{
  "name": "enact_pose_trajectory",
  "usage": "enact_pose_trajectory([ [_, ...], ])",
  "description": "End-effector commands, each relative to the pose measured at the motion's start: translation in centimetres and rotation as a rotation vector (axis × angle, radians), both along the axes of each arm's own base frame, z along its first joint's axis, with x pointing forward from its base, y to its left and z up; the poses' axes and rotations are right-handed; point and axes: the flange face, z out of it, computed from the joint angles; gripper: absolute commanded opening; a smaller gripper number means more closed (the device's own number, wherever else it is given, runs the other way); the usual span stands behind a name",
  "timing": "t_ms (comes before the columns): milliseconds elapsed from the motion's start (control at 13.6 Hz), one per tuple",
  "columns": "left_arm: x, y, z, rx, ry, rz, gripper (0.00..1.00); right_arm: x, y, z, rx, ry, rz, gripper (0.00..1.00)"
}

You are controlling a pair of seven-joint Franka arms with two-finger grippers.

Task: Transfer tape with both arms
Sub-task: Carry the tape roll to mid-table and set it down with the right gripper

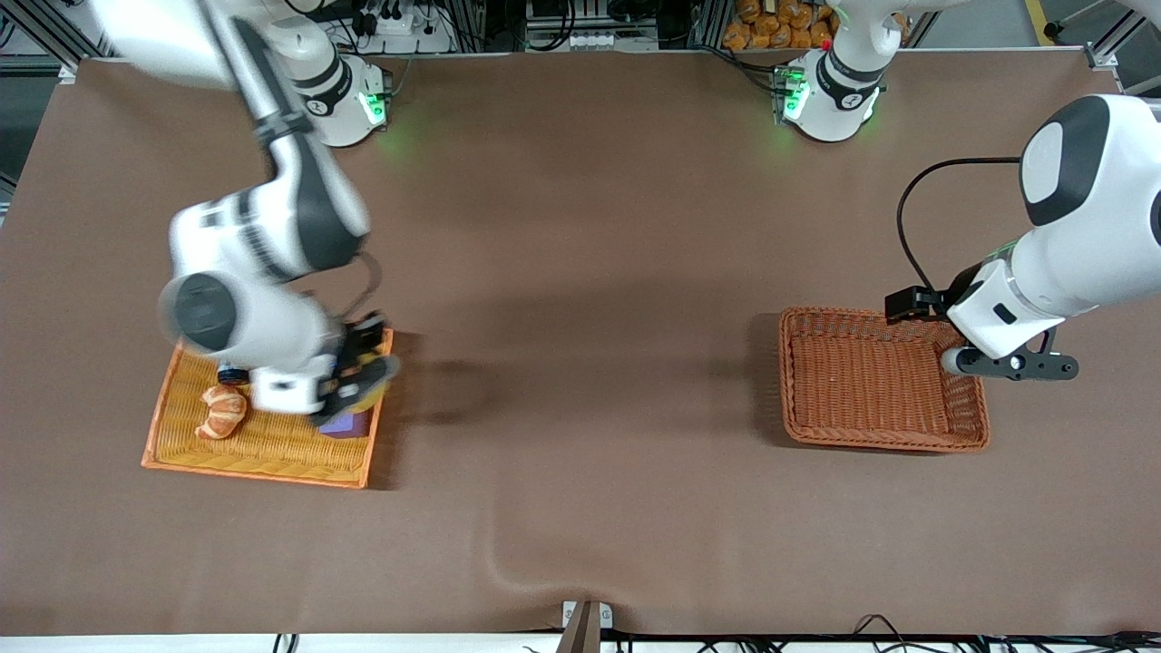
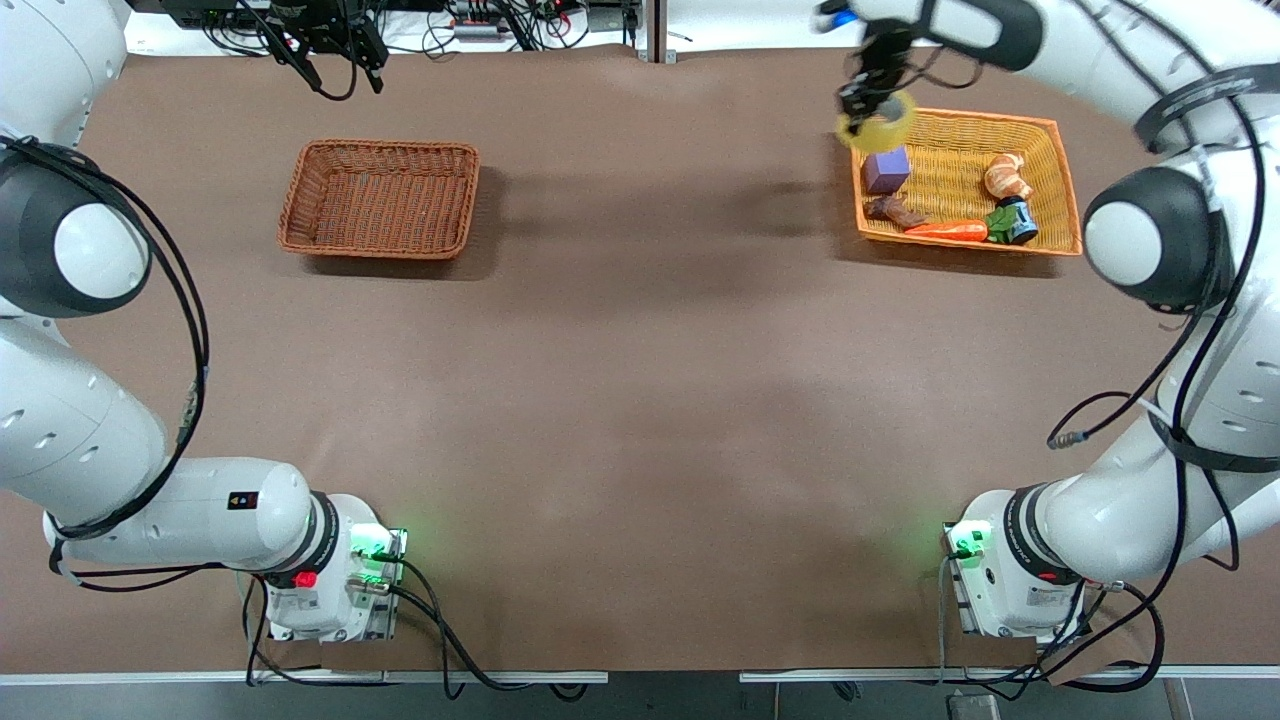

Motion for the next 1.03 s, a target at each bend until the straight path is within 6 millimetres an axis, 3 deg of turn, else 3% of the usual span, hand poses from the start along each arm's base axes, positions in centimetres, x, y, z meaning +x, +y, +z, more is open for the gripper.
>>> enact_pose_trajectory([
  [0,0.3,0.2,-0.4,0.000,0.005,0.021,1.00,-2.1,6.7,-1.5,0.029,-0.014,-0.032,0.00],
  [147,0.4,0.1,-0.9,-0.002,0.013,0.020,1.00,-3.7,12.1,-3.8,0.126,-0.011,-0.130,0.00],
  [366,0.4,-0.3,-0.9,-0.002,0.011,0.014,1.00,-8.4,20.3,-7.9,0.092,-0.024,-0.279,0.00],
  [513,0.4,-0.6,-0.8,-0.003,0.007,0.008,1.00,-9.4,22.3,-9.4,0.102,-0.043,-0.348,0.00],
  [660,0.5,-0.8,-0.7,-0.004,-0.002,0.006,1.00,-12.0,25.9,-12.4,0.112,-0.073,-0.402,0.00],
  [733,0.4,-1.1,-0.7,-0.006,-0.002,0.002,1.00,-12.4,26.6,-13.7,0.121,-0.080,-0.443,0.00],
  [880,0.3,-2.1,-0.7,-0.007,-0.002,-0.013,1.00,-14.3,29.6,-16.0,0.153,-0.107,-0.557,0.00],
  [953,0.2,-2.7,-0.9,-0.006,0.001,-0.014,1.00,-14.4,30.1,-16.5,0.156,-0.110,-0.565,0.00],
])
